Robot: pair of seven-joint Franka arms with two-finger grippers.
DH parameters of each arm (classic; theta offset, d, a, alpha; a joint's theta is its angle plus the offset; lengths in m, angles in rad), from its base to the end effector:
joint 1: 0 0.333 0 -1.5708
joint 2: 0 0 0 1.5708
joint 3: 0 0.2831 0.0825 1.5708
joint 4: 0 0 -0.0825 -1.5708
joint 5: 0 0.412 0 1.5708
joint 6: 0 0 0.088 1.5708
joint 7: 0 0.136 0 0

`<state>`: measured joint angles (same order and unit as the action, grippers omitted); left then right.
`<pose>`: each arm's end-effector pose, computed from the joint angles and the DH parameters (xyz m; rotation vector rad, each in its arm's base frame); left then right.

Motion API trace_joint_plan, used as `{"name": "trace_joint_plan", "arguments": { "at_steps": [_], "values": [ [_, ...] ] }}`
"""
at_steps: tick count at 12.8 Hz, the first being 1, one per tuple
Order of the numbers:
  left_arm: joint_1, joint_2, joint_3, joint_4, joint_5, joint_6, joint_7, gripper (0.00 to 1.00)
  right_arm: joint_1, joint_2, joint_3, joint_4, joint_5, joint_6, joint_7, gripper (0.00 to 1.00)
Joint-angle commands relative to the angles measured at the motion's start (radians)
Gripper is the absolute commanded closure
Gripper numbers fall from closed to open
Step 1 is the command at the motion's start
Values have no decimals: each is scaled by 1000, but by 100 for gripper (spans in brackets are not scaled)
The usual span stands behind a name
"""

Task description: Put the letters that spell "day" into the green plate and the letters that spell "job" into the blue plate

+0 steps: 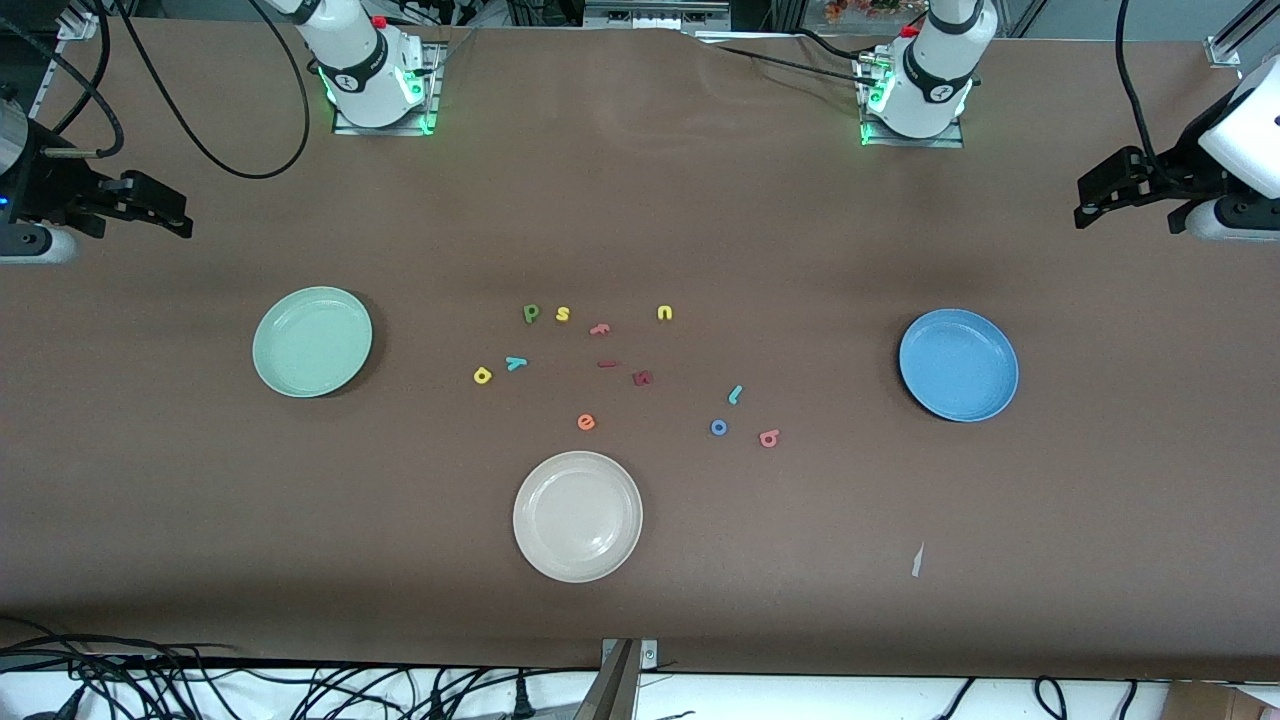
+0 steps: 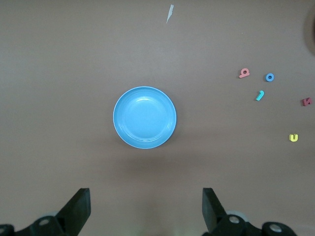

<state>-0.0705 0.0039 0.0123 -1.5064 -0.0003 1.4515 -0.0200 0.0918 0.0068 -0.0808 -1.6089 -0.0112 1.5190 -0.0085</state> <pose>0.5687 -0.0332 0.5821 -3.1376 0.0600 0.0922 0.5741 0.0049 0.5356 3.1259 0.0304 -0.1512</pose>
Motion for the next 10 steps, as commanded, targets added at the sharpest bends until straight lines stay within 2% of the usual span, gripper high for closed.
{"name": "trace_joint_plan", "arguments": {
  "at_steps": [1,10],
  "values": [
    [-6,11,2,32,13,-22,-3,0,-3,-4,0,17,-10,-25,-11,0],
    [5,2,2,12,8,-92,12,0,-3,-4,1,17,-10,-25,-11,0]
  ]
}}
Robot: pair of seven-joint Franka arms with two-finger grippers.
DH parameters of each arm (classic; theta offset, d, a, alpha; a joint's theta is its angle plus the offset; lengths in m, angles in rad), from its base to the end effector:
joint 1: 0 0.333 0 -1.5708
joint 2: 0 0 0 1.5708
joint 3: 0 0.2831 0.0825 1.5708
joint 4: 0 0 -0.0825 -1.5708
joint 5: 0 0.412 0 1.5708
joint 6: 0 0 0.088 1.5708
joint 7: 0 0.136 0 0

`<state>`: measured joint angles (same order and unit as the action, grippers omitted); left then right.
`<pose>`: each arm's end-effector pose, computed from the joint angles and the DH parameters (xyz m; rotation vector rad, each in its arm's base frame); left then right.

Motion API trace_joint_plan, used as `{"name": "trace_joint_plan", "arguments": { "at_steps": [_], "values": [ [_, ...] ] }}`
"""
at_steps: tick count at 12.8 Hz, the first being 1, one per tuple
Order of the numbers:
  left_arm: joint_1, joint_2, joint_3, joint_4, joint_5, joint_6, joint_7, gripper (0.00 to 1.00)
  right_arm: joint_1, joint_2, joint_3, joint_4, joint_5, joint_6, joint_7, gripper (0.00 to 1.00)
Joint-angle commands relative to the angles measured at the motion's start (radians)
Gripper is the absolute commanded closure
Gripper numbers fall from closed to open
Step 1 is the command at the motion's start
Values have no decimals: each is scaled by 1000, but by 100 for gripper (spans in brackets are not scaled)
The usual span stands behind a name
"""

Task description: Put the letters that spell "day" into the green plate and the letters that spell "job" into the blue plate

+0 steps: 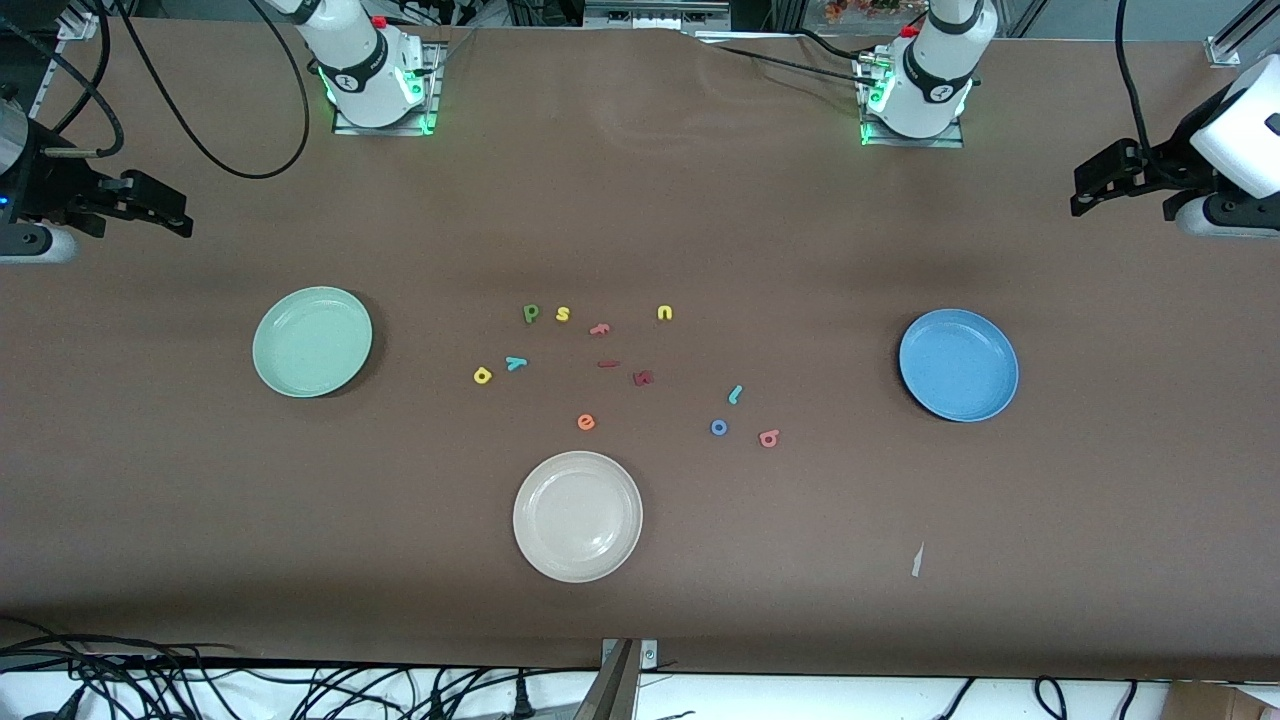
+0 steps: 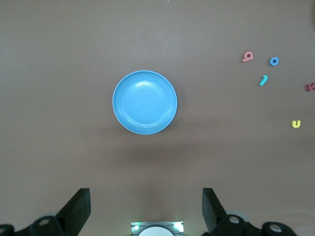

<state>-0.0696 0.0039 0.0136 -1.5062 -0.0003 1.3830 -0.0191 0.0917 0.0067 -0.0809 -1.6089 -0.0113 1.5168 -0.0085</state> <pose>0.5590 -0.0314 0.5771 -3.1302 0.0578 0.1991 0.5738 0.0047 0.5355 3.1257 0.0300 -0.1545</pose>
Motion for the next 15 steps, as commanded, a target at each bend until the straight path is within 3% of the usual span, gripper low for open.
{"name": "trace_joint_plan", "arguments": {
  "at_steps": [1,15],
  "values": [
    [7,-1,0,1,5,-22,13,0,-3,-4,1,17,-10,-23,-11,0],
    [1,10,3,20,-17,-15,8,0,5,-2,10,11,-13,-56,4,0]
  ]
}}
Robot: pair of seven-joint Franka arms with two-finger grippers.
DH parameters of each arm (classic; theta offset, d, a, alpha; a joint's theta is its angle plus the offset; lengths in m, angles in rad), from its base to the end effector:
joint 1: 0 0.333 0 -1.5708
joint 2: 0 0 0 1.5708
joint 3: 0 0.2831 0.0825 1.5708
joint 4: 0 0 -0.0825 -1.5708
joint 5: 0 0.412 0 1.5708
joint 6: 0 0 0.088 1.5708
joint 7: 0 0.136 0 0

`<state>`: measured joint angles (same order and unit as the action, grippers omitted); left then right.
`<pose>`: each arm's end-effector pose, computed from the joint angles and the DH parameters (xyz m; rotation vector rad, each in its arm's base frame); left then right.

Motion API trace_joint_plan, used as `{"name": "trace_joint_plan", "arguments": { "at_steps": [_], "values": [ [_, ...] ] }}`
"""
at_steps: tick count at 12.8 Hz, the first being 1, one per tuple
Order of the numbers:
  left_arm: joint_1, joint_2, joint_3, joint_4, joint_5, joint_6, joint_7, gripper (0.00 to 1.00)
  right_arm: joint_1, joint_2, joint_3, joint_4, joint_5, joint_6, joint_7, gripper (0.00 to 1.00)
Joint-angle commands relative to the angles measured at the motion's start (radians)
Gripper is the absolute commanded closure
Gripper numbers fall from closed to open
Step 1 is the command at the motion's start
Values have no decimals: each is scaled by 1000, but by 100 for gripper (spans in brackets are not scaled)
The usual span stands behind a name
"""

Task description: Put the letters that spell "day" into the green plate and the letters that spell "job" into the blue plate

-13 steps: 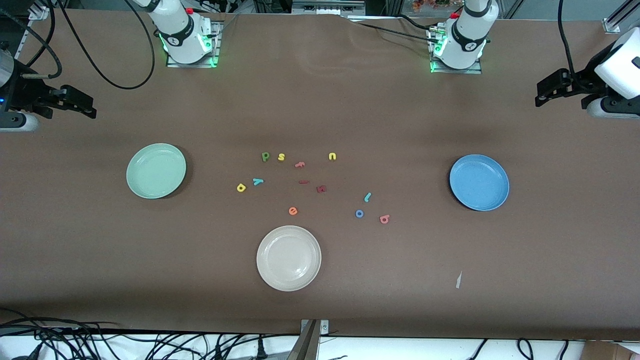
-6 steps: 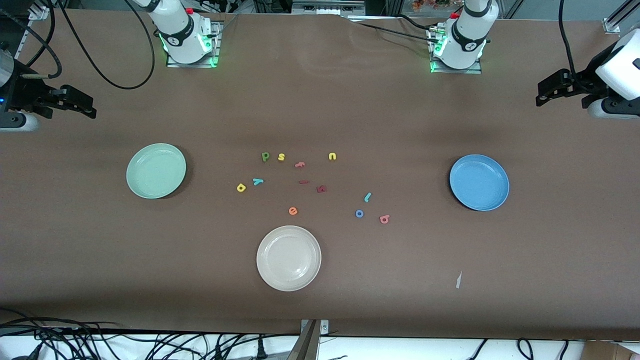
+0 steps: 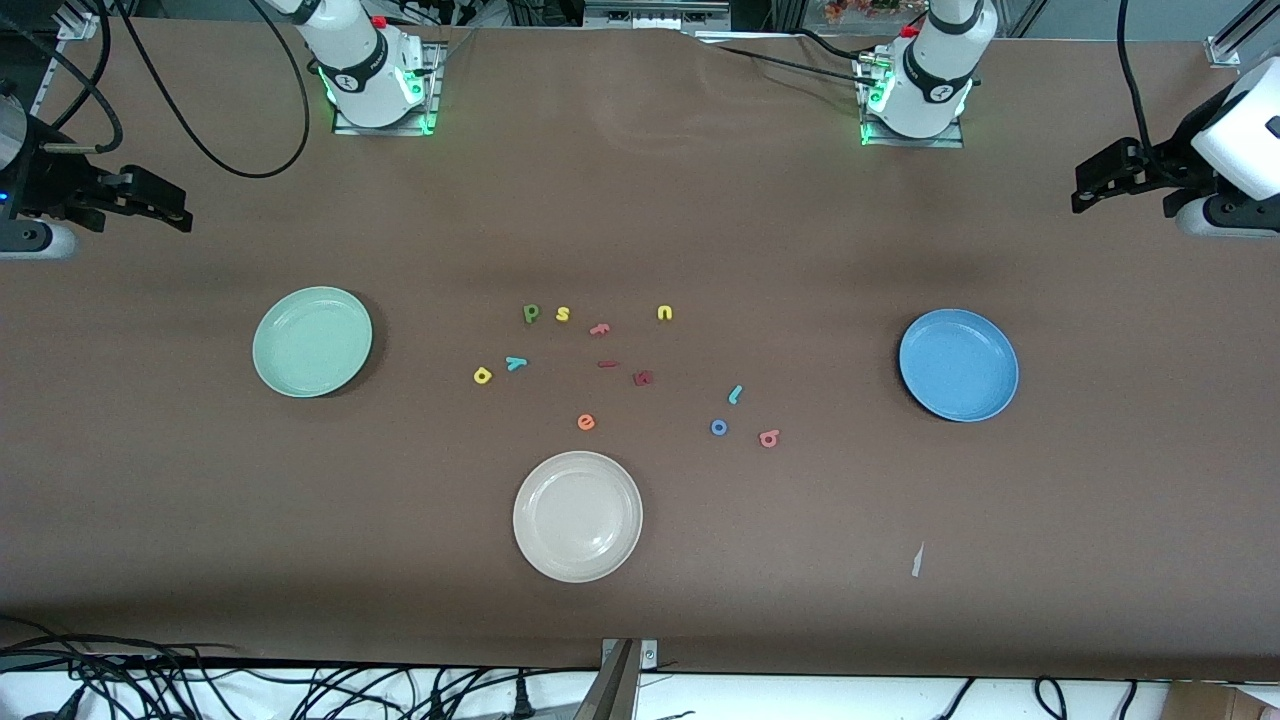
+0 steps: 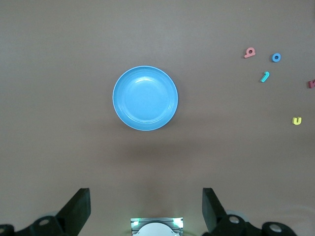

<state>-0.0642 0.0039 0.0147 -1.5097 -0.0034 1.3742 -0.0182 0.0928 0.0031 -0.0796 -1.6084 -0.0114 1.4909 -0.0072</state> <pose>0.5578 -0.0282 0.5748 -3.1322 0.0497 0.2187 0.5694 0.0059 0.5359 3.1238 0.0315 -0.1885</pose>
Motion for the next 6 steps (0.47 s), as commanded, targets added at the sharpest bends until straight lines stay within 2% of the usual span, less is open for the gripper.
{"name": "trace_joint_plan", "arguments": {
  "at_steps": [1,4,6],
  "values": [
    [-14,10,-1,23,-10,-6,4,0,8,8,17,5,-13,-34,18,0],
    [-25,45,-1,63,-15,-9,12,0,28,79,26,-4,-9,-2,33,0],
    [-29,57,-2,69,-64,-10,0,0,91,144,24,-27,-10,92,167,0]
  ]
}}
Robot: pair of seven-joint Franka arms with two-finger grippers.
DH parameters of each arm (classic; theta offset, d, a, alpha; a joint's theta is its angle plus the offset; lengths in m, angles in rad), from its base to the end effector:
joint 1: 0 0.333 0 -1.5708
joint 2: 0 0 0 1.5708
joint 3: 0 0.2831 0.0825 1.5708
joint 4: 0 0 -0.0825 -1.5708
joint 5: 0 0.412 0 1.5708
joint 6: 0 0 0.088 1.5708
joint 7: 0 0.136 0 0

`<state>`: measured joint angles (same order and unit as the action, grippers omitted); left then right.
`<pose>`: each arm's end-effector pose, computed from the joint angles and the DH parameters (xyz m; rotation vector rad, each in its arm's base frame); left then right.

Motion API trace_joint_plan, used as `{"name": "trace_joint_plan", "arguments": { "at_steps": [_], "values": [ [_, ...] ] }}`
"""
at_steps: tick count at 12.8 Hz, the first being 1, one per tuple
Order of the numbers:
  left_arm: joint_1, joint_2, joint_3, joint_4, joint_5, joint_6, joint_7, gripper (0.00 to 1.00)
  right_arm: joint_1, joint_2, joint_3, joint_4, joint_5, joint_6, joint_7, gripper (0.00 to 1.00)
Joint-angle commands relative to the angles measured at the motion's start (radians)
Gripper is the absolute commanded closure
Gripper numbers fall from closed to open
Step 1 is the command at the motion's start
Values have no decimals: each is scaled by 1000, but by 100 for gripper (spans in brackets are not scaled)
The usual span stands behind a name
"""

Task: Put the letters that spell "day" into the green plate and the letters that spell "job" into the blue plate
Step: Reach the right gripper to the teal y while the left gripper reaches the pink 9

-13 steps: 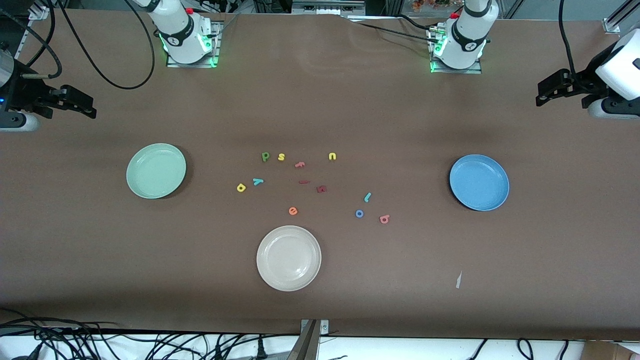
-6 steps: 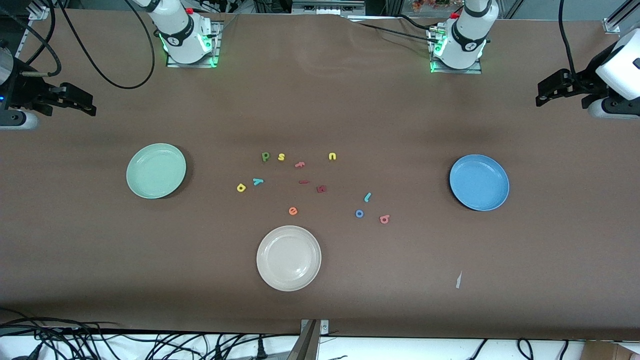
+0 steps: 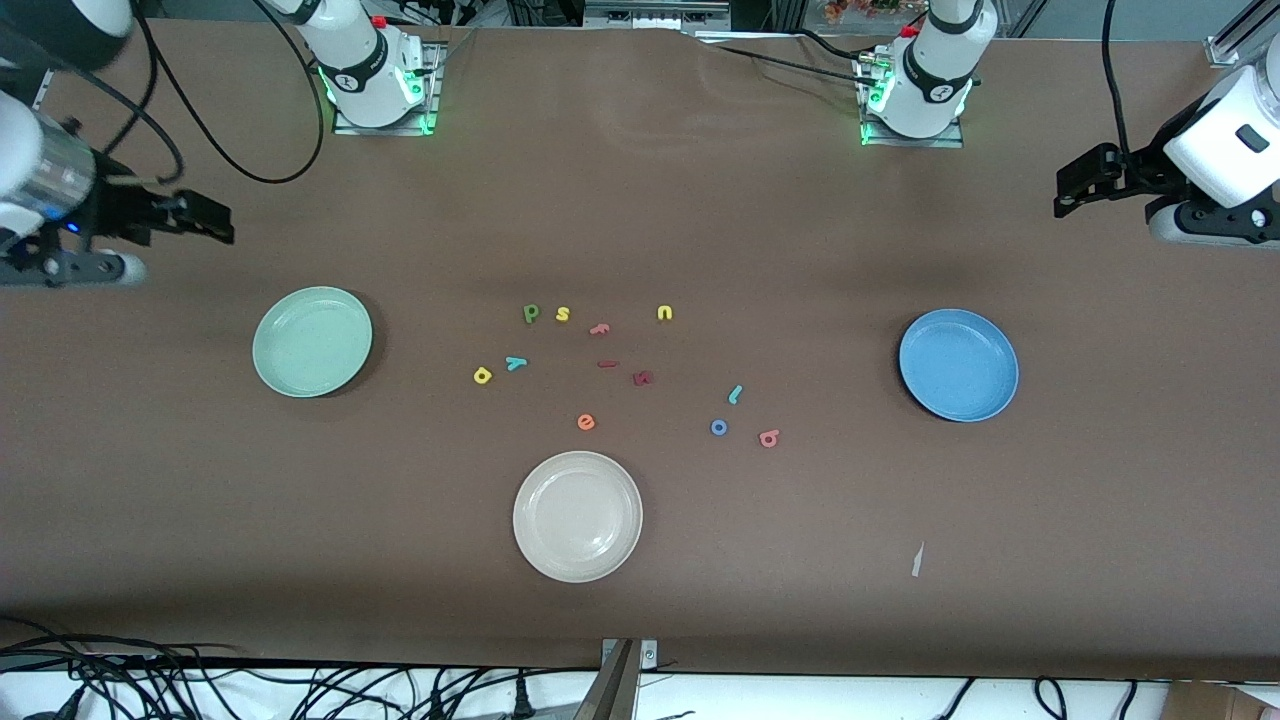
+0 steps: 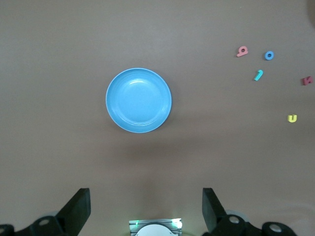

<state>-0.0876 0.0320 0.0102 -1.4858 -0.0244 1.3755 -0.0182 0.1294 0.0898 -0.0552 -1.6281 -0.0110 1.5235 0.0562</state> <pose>0.5644 -0.0475 0.5705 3.1150 -0.0969 -0.2236 0.5857 0.0428 0.4784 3.0985 0.0283 -0.2997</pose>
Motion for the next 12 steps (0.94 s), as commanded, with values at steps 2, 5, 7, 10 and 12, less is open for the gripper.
{"name": "trace_joint_plan", "arguments": {
  "at_steps": [2,5,7,10,12],
  "values": [
    [-6,28,2,53,-48,-12,-2,0,134,114,0,-25,-15,160,290,0],
    [-4,25,-15,35,-60,4,12,0,215,185,-2,-70,-15,314,494,0],
    [-24,70,-15,32,-49,48,12,0,246,218,0,-137,-15,421,632,0],
    [-50,108,-15,9,-48,100,15,0,311,261,0,-197,-4,541,827,0],
    [-78,112,-13,9,-48,108,12,0,351,298,0,-220,-4,628,972,0]
  ]
}}
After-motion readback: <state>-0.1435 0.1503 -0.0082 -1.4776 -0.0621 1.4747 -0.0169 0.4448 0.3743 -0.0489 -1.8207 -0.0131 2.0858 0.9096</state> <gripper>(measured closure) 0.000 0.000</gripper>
